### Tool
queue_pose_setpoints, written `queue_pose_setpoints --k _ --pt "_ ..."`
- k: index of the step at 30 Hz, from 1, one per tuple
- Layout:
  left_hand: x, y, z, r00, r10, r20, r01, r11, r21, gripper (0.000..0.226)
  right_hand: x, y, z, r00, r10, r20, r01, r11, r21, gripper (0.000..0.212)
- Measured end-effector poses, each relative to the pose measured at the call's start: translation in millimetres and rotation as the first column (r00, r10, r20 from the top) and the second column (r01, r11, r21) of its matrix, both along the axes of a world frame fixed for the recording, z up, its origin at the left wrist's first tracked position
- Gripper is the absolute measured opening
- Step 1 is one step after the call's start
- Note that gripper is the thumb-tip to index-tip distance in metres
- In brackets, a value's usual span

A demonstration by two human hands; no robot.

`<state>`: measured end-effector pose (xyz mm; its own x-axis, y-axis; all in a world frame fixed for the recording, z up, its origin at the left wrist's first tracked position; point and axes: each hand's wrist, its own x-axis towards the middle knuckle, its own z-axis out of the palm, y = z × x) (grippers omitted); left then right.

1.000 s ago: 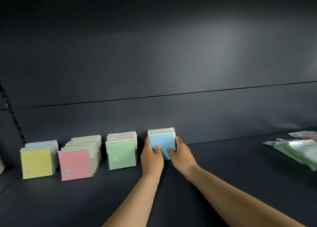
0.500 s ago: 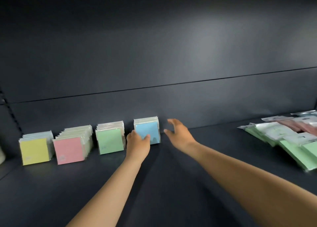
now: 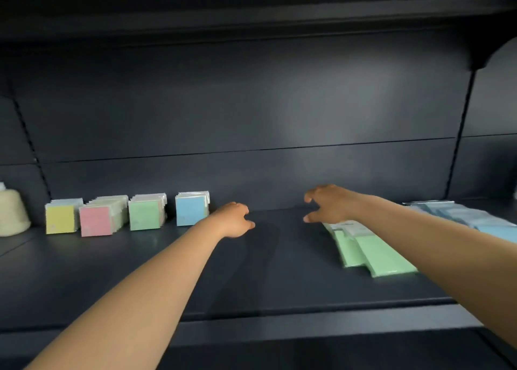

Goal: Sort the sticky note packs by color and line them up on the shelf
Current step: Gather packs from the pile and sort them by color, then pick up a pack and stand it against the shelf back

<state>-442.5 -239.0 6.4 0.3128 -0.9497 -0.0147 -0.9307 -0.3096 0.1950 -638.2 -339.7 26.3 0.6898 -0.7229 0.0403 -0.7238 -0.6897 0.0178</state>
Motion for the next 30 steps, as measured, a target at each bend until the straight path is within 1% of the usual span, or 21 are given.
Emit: queue_pose_setpoints --k 3,6,11,14,15,17,18,20,21,25,27,29,30 --pt "-43.3 1.5 -2.5 0.999 0.009 -0.033 -0.010 1.000 -0.010 0.051 -37.1 8.5 3.2 1.000 0.026 0.007 -0.026 1.000 -0.008 0.057" --pt "-79.2 6.7 -4.0 1.000 -0.010 -0.024 0.010 1.000 0.003 0.052 -68.6 15.0 3.6 0.999 0.034 -0.008 -0.034 0.999 -0.015 0.053" --pt "-117.4 11.6 1.7 0.999 -0.016 -0.028 0.016 1.000 0.013 0.051 -118.1 22.6 8.6 0.999 0.028 0.018 -0.028 0.999 -0.023 0.054" --pt "-131.6 9.7 0.3 0.997 -0.019 -0.071 0.018 1.000 -0.007 0.045 -141.4 24.8 7.5 0.999 -0.001 0.054 0.001 1.000 -0.005 0.052" --pt "-135.9 8.3 -2.7 0.995 -0.026 -0.100 0.025 1.000 -0.015 0.039 -147.5 25.9 6.0 0.998 -0.010 0.055 0.010 1.000 0.003 0.052" --pt "-144.6 3.5 -13.9 0.986 -0.029 -0.164 0.022 0.999 -0.040 0.018 -157.2 26.3 0.1 0.998 -0.035 0.046 0.033 0.999 0.027 0.053" --pt "-150.8 2.1 -19.7 0.978 -0.030 -0.207 0.018 0.998 -0.059 0.017 -161.5 26.2 -3.9 0.998 -0.048 0.047 0.046 0.998 0.038 0.053" --pt "-162.6 -1.0 -33.5 0.955 -0.035 -0.296 0.012 0.997 -0.076 0.032 -169.7 26.1 -14.8 0.996 -0.069 0.048 0.065 0.995 0.075 0.053" --pt "-168.2 -2.5 -39.7 0.942 -0.033 -0.334 0.007 0.997 -0.080 0.034 -173.3 26.1 -20.8 0.996 -0.076 0.045 0.071 0.992 0.102 0.054" --pt "-185.3 -14.1 -57.3 0.866 -0.006 -0.499 -0.045 0.995 -0.090 0.024 -180.5 21.9 -46.0 0.996 -0.079 0.043 0.068 0.976 0.205 0.057" --pt "-188.3 -23.2 -65.8 0.802 0.009 -0.597 -0.111 0.985 -0.135 0.013 -180.8 17.0 -55.6 0.994 -0.077 0.076 0.056 0.966 0.251 0.055" --pt "-191.9 -28.9 -72.9 0.739 0.030 -0.673 -0.180 0.972 -0.154 0.013 -180.8 13.1 -64.2 0.989 -0.073 0.127 0.034 0.959 0.281 0.051" --pt "-193.1 -31.9 -76.3 0.722 0.045 -0.690 -0.201 0.968 -0.148 0.015 -180.5 11.1 -69.0 0.983 -0.071 0.169 0.019 0.957 0.289 0.050"
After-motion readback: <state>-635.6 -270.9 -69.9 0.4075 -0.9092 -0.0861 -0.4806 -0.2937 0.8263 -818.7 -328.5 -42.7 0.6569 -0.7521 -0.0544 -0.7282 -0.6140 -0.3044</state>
